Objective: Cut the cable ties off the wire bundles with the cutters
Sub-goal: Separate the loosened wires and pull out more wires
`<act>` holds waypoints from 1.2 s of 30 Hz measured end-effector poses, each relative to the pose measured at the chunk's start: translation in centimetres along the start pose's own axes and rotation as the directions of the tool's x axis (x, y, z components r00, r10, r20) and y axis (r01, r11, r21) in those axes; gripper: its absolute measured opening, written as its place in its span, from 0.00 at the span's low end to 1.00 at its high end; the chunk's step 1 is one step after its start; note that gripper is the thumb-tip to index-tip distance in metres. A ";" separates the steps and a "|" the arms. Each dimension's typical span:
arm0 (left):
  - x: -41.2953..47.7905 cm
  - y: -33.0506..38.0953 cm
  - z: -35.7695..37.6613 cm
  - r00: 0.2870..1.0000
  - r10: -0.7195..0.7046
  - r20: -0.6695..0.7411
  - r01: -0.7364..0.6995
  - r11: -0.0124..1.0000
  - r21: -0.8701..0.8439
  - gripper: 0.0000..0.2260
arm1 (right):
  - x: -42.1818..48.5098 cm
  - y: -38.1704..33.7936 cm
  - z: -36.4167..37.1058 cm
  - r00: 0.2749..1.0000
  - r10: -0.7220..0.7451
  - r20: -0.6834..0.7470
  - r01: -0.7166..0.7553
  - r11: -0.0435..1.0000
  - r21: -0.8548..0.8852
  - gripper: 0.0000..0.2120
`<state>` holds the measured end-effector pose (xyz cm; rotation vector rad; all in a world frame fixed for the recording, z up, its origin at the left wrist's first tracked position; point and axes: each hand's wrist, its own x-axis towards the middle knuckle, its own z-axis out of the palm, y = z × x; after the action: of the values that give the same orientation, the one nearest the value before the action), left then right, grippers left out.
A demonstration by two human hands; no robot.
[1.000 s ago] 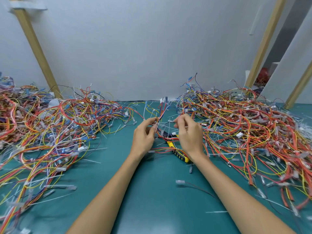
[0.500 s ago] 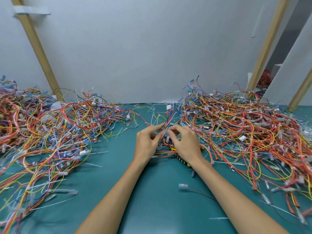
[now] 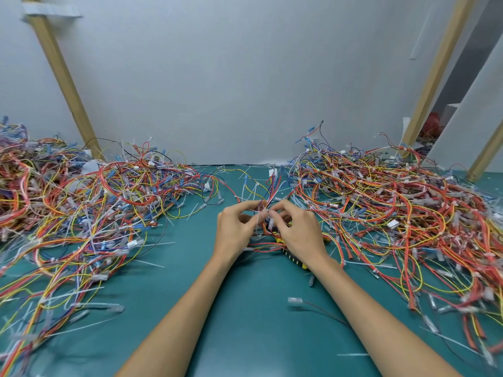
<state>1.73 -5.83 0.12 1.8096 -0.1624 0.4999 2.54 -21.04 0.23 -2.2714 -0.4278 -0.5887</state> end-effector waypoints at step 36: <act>4.4 -1.2 0.5 1.000 -0.006 0.021 0.006 1.000 0.005 0.07 | 5.3 0.8 -1.1 0.929 0.081 0.360 -0.145 0.977 0.155 0.04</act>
<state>6.28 -5.32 0.79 1.8202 -0.1704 0.4775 7.04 -21.72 3.33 -2.2093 -0.4966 -0.0743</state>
